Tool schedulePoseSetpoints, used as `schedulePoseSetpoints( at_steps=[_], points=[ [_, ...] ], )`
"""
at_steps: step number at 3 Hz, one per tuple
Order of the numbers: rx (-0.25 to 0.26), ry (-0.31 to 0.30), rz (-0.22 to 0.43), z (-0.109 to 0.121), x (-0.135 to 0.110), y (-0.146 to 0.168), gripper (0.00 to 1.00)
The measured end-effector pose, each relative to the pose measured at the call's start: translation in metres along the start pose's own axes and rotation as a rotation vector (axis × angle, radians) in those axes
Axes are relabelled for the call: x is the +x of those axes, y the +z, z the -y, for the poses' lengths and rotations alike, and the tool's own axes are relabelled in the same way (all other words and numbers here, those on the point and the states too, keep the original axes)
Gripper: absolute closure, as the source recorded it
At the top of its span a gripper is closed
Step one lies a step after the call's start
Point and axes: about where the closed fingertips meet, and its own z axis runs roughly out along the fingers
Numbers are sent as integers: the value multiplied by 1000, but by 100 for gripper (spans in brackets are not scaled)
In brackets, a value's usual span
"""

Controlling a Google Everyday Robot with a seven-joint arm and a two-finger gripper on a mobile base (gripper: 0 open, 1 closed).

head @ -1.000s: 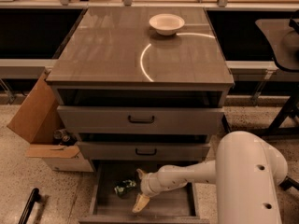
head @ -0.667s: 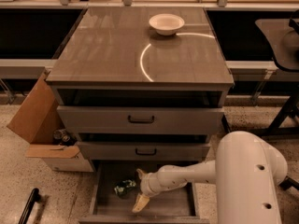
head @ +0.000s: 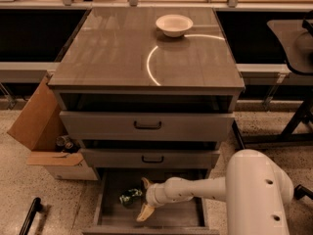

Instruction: Pick green can from bottom drawer and place on counter

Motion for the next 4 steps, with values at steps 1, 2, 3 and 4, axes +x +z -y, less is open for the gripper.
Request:
schedulePoseSetpoints(
  at_steps=[1, 2, 3, 4],
  points=[
    [8, -5, 42, 6, 1, 17, 0],
    [-4, -14, 75, 10, -1, 35, 0],
    [-22, -20, 87, 12, -3, 53, 0],
    [-45, -29, 89, 12, -5, 67, 0]
  ],
)
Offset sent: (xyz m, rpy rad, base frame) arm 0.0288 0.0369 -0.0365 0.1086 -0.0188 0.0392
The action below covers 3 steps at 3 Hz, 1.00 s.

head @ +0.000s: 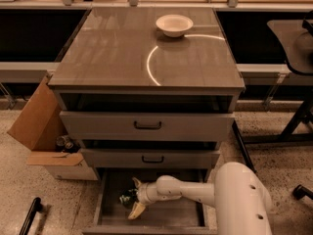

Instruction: Pick green can from bottom drawer and place on counter

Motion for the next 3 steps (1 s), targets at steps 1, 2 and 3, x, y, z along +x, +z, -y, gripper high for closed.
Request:
schedulePoseSetpoints(
  at_steps=[1, 2, 3],
  points=[
    [-20, -6, -10, 0, 1, 14, 0],
    [-43, -9, -36, 1, 5, 28, 0],
    [-65, -10, -59, 0, 14, 41, 26]
  ],
)
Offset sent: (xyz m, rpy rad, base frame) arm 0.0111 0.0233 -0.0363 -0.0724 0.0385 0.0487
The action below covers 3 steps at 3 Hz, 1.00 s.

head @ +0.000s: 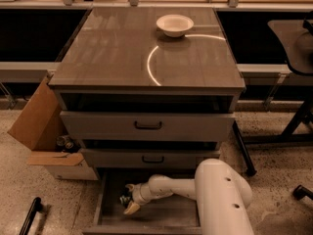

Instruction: Pick green can from bottom drawer and place on counter

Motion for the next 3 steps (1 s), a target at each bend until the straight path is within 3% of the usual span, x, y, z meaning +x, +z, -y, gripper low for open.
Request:
schedulePoseSetpoints(
  at_steps=[3],
  points=[
    [-29, 7, -27, -12, 17, 2, 96]
  ],
)
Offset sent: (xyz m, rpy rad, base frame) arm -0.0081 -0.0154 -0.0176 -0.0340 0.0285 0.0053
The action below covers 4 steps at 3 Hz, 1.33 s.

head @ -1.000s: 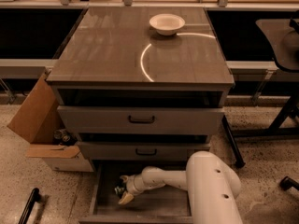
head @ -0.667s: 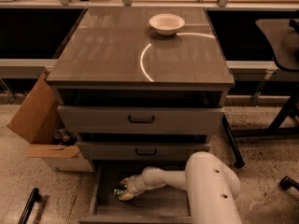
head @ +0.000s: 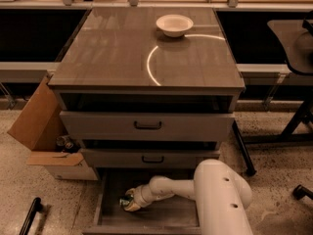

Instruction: Pick green can from bottom drawer and place on counter

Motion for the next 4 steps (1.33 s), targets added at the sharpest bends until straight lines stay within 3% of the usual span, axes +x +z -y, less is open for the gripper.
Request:
schedulePoseSetpoints(
  at_steps=[1, 4],
  points=[
    [0, 0, 0, 0, 0, 0, 100],
    [0, 0, 0, 0, -1, -1, 100]
  ],
)
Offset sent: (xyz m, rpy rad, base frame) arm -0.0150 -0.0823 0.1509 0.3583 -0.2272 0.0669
